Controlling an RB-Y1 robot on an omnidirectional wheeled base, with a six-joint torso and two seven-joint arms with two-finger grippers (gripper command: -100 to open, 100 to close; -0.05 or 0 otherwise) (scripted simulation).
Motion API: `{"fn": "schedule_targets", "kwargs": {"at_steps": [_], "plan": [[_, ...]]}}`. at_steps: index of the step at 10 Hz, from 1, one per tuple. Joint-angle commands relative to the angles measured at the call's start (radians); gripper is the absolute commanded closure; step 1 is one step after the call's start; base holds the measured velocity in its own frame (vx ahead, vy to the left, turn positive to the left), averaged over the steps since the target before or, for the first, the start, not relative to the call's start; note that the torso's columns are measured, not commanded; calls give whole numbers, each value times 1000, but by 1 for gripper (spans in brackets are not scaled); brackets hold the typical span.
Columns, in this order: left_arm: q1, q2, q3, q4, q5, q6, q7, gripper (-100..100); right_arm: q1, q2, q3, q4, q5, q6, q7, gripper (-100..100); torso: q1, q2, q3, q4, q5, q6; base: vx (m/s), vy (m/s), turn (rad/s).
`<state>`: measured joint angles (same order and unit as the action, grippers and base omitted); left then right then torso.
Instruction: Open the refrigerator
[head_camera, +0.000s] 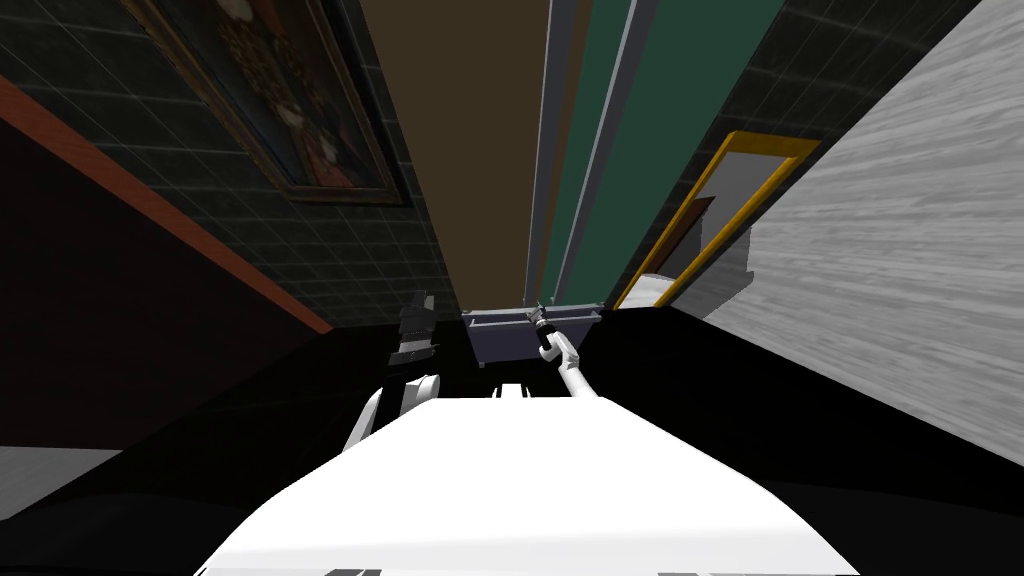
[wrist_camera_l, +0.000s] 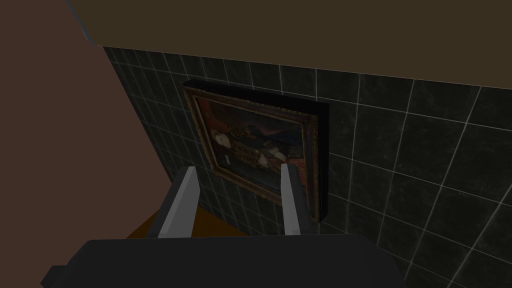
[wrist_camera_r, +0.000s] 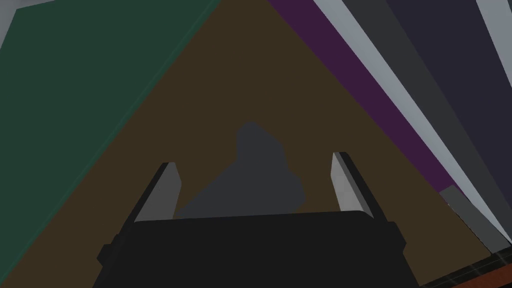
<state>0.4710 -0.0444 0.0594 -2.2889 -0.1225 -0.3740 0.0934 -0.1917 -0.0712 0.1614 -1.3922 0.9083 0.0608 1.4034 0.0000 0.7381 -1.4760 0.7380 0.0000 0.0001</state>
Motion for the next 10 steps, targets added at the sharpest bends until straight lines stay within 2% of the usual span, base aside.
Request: {"fn": "schedule_targets", "kwargs": {"at_steps": [1, 4, 10], "plan": [[0, 0, 0, 0, 0, 0, 0, 0, 0, 0, 0, 0, 0, 0, 0, 100, 0, 0, 0, 0, 0, 0, 0, 0, 0], [0, 0, 0, 0, 0, 0, 0, 0, 24, 15, -43, -31, 18, 22, 6, 100, 9, 6, 4, 2, 3, 0, -106, 190, -164], [0, 0, 0, 0, 0, 0, 0, 0, 72, 46, -128, -93, 54, 67, 18, 100, -3, -2, -1, 0, -1, 0, -150, 271, -176]]}}
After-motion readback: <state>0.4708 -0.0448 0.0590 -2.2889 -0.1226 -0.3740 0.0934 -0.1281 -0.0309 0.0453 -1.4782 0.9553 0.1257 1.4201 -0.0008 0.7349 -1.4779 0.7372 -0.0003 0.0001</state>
